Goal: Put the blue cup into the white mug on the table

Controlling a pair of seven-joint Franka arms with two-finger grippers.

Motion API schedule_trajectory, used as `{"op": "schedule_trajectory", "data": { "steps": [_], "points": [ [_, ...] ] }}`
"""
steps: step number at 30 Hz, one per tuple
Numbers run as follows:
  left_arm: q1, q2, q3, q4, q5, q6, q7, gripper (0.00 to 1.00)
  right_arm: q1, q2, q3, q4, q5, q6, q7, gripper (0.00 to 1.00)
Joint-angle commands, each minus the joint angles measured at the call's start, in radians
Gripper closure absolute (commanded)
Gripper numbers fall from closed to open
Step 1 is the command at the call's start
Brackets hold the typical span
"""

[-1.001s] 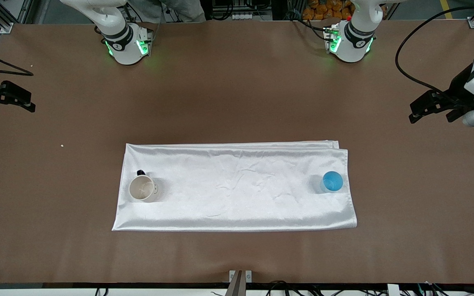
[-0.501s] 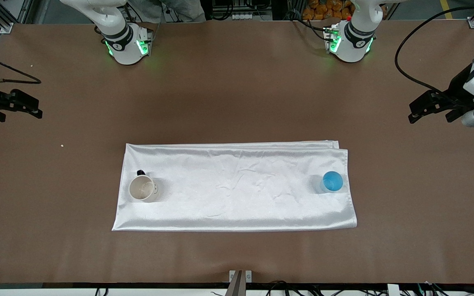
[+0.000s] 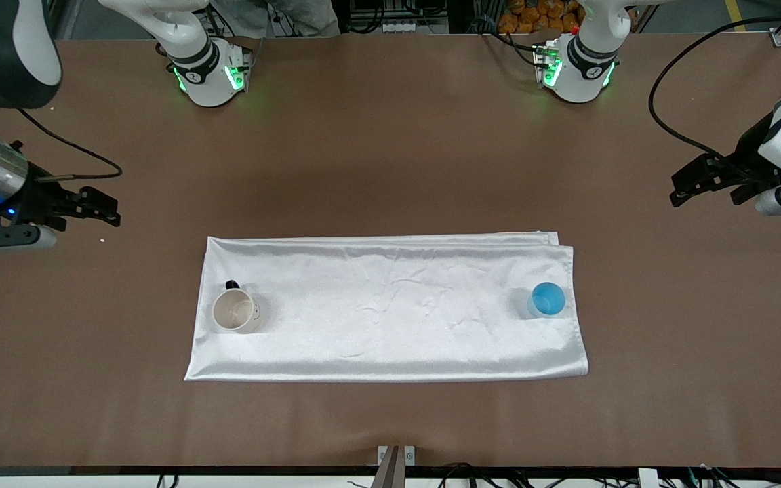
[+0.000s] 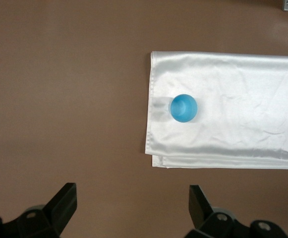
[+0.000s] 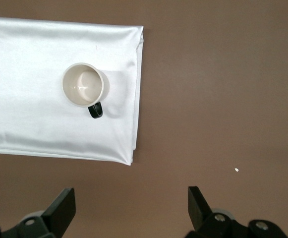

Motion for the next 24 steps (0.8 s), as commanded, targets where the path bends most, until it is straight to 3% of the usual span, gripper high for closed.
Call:
{"op": "schedule_trajectory", "data": {
  "steps": [1, 24],
  "points": [
    [-0.005, 0.008, -0.002, 0.005, 0.018, -0.001, -0.001, 0.00, -0.005, 0.009, 0.033, -0.051, 0.009, 0.072, 0.011, 0.00],
    [-0.027, 0.120, -0.002, 0.006, 0.017, 0.081, -0.002, 0.00, -0.051, 0.199, 0.186, -0.083, -0.088, 0.260, -0.009, 0.00]
  ]
}}
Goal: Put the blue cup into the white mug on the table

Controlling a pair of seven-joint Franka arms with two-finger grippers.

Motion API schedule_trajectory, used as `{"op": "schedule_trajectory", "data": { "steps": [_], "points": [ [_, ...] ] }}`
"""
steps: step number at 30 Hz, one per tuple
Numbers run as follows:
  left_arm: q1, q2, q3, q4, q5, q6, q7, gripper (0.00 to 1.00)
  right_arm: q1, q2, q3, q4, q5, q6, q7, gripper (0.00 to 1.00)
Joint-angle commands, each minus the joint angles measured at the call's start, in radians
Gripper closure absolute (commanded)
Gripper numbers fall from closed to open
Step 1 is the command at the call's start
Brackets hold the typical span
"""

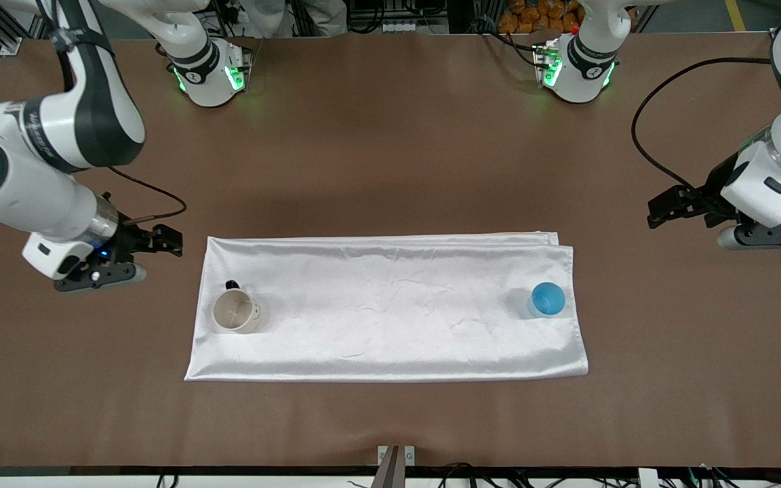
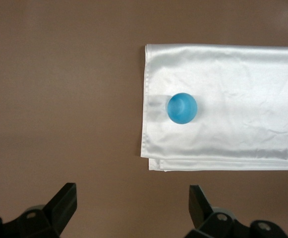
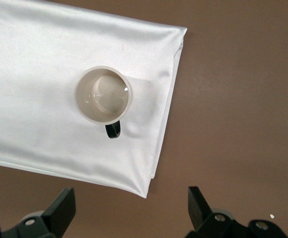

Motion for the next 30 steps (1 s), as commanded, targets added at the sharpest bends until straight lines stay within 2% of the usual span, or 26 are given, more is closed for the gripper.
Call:
{"op": "schedule_trajectory", "data": {
  "steps": [1, 3, 6, 8, 17, 23, 30],
  "points": [
    [-0.017, 0.034, -0.002, 0.008, 0.017, 0.044, -0.004, 0.00, -0.023, 0.053, 0.049, -0.026, -0.039, 0.073, -0.006, 0.00],
    [-0.034, 0.063, -0.002, 0.008, 0.018, 0.062, -0.005, 0.03, -0.025, 0.056, 0.070, -0.066, -0.045, 0.122, -0.006, 0.00],
    [-0.046, 0.099, -0.002, 0.008, 0.020, 0.093, -0.013, 0.26, -0.023, 0.057, 0.077, -0.125, -0.059, 0.195, -0.006, 0.00],
    [-0.055, 0.117, -0.002, 0.008, 0.020, 0.108, -0.018, 0.37, -0.022, 0.059, 0.077, -0.160, -0.062, 0.236, -0.006, 0.00],
    [-0.064, 0.175, -0.002, 0.006, 0.023, 0.171, -0.018, 0.53, -0.011, 0.097, 0.077, -0.189, -0.100, 0.308, -0.006, 0.00],
    [-0.078, 0.224, -0.002, 0.006, 0.021, 0.203, -0.018, 0.72, -0.003, 0.125, 0.077, -0.198, -0.120, 0.354, -0.005, 0.00],
    [-0.098, 0.310, 0.000, 0.003, 0.027, 0.300, -0.041, 0.71, 0.004, 0.162, 0.075, -0.209, -0.152, 0.410, -0.002, 0.00]
  ]
}}
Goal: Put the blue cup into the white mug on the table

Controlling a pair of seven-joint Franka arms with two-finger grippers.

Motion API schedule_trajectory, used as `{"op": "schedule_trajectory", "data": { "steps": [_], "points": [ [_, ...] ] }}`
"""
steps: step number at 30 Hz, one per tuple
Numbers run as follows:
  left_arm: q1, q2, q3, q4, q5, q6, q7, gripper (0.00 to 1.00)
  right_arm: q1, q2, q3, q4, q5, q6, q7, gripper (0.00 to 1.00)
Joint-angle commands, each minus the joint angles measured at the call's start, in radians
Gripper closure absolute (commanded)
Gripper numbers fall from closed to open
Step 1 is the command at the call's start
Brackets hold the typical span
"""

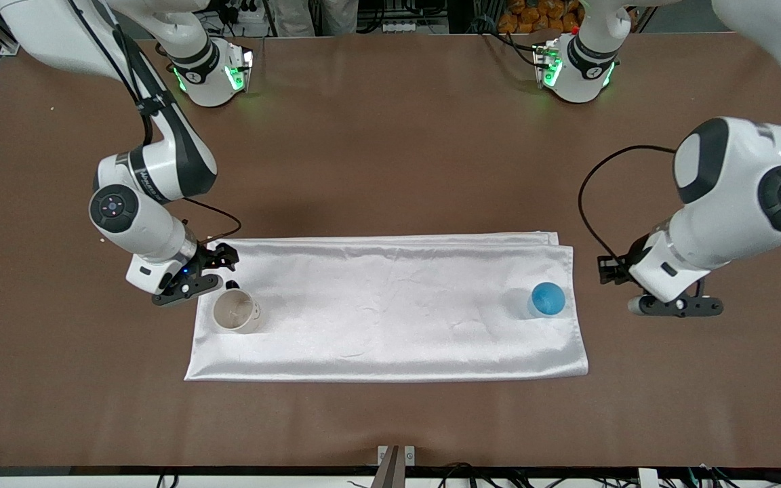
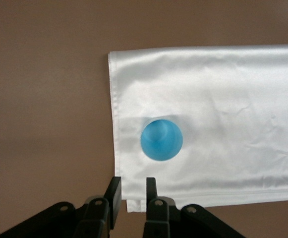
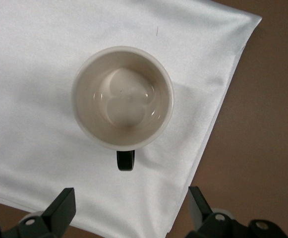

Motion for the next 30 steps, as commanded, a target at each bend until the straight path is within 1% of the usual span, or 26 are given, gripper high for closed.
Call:
{"op": "schedule_trajectory", "data": {
  "steps": [1, 2, 3, 4, 5, 6, 7, 8, 11, 17, 23, 27, 30],
  "points": [
    [-0.016, 0.076, 0.001, 0.011, 0.027, 0.076, -0.036, 0.68, 0.001, 0.030, 0.008, -0.014, -0.032, 0.056, 0.003, 0.00],
    [-0.016, 0.090, 0.001, 0.011, 0.026, 0.088, -0.037, 0.62, 0.001, 0.035, 0.008, -0.016, -0.040, 0.063, 0.003, 0.00],
    [-0.018, 0.101, 0.001, 0.010, 0.026, 0.102, -0.037, 0.59, 0.001, 0.041, 0.008, -0.016, -0.045, 0.069, 0.006, 0.00],
    [-0.018, 0.112, 0.001, 0.010, 0.026, 0.115, -0.040, 0.58, 0.001, 0.046, 0.008, -0.016, -0.052, 0.074, 0.007, 0.00],
    [-0.019, 0.124, 0.001, 0.011, 0.026, 0.128, -0.048, 0.54, 0.001, 0.052, 0.008, -0.016, -0.057, 0.080, 0.007, 0.00],
    [-0.022, 0.136, 0.001, 0.011, 0.026, 0.141, -0.059, 0.45, 0.003, 0.056, 0.008, -0.016, -0.060, 0.086, 0.007, 0.00],
    [-0.027, 0.145, 0.002, 0.011, 0.027, 0.153, -0.069, 0.32, 0.004, 0.058, 0.008, -0.016, -0.060, 0.089, 0.007, 0.00],
    [-0.032, 0.155, 0.004, 0.010, 0.027, 0.165, -0.079, 0.24, 0.006, 0.061, 0.008, -0.016, -0.062, 0.094, 0.007, 0.00],
    [-0.033, 0.178, 0.004, 0.010, 0.046, 0.197, -0.092, 0.21, 0.009, 0.072, 0.007, -0.016, -0.065, 0.102, 0.007, 0.00],
    [-0.033, 0.204, 0.002, 0.011, 0.060, 0.213, -0.099, 0.21, 0.017, 0.102, 0.000, -0.014, -0.083, 0.158, 0.009, 0.00],
    [-0.033, 0.227, 0.002, 0.008, 0.058, 0.243, -0.100, 0.23, 0.027, 0.125, -0.018, -0.011, -0.086, 0.194, 0.009, 0.00],
    [-0.035, 0.250, 0.002, 0.008, 0.060, 0.257, -0.125, 0.24, 0.027, 0.141, -0.023, -0.005, -0.106, 0.200, 0.009, 0.00],
    [-0.048, 0.273, 0.002, 0.005, 0.061, 0.283, -0.143, 0.25, 0.035, 0.159, -0.042, 0.001, -0.108, 0.223, 0.009, 0.00]
  ]
}}
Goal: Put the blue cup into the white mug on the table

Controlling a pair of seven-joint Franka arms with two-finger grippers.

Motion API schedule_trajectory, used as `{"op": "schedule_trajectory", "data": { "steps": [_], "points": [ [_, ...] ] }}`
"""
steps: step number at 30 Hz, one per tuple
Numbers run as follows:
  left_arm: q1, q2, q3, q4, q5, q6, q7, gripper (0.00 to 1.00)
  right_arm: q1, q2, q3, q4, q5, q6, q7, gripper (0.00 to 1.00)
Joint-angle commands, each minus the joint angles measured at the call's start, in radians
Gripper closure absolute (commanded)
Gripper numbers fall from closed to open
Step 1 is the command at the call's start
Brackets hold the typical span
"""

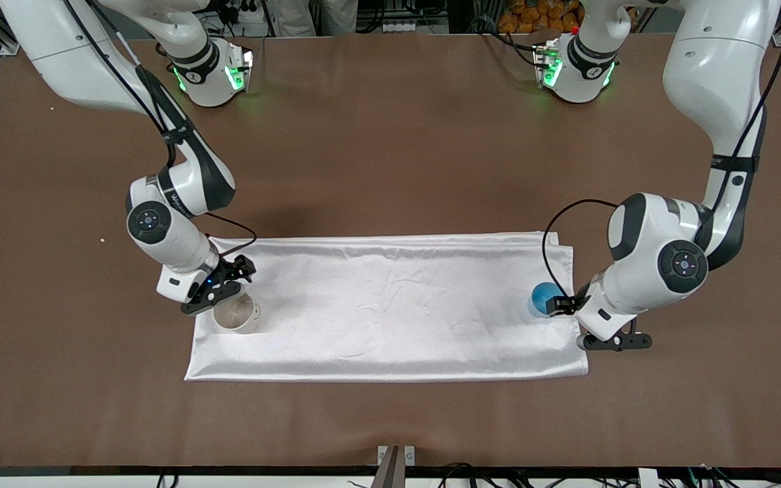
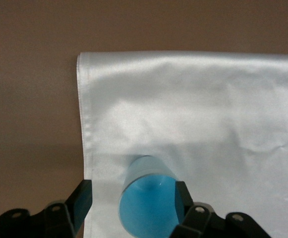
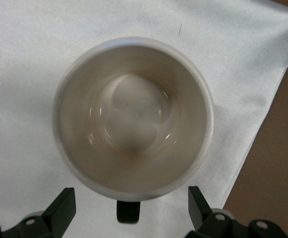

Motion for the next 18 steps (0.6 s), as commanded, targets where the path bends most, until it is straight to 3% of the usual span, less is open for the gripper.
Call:
{"op": "schedule_trajectory", "data": {
  "steps": [1, 3, 5, 14, 18],
  "points": [
    [-0.023, 0.045, 0.002, 0.008, 0.029, 0.047, -0.064, 0.26, 0.022, 0.031, -0.036, 0.020, -0.027, 0.042, 0.009, 0.00],
    [-0.026, 0.049, 0.002, 0.007, 0.030, 0.050, -0.081, 0.28, 0.025, 0.042, -0.046, 0.021, -0.034, 0.059, 0.009, 0.00],
    [-0.025, 0.048, 0.002, 0.002, 0.030, 0.050, -0.083, 0.28, 0.025, 0.045, -0.049, 0.030, -0.034, 0.062, 0.008, 0.08],
    [-0.025, 0.035, 0.000, -0.030, 0.030, 0.044, -0.089, 0.28, 0.026, 0.049, -0.052, 0.047, -0.032, 0.061, 0.007, 0.53],
    [-0.022, 0.015, 0.000, -0.027, 0.030, 0.039, -0.090, 0.28, 0.026, 0.049, -0.052, 0.047, -0.031, 0.061, 0.007, 0.78]
  ]
}}
